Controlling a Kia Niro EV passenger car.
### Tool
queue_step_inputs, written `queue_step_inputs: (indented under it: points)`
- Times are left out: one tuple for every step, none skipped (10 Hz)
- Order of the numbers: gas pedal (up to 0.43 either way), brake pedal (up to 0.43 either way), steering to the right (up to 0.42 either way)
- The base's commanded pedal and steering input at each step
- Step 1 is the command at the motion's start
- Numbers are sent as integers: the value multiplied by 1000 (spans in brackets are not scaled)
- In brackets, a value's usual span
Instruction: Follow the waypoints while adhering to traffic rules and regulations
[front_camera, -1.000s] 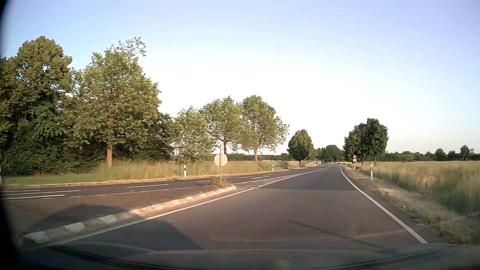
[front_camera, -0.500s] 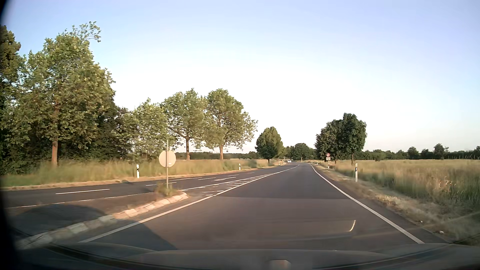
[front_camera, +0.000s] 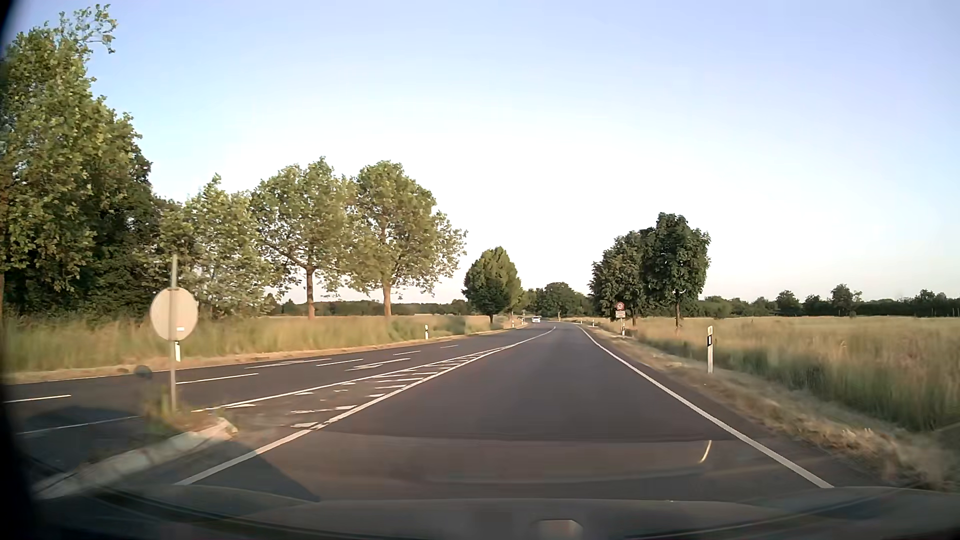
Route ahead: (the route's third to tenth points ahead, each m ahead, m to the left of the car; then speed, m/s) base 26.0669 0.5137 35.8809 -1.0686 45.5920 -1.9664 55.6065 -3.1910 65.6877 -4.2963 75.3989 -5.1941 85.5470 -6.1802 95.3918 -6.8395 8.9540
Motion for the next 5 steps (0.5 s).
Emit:
queue_step_inputs:
  points:
    - [390,30,50]
    - [390,30,43]
    - [390,24,40]
    - [390,30,37]
    - [390,30,35]
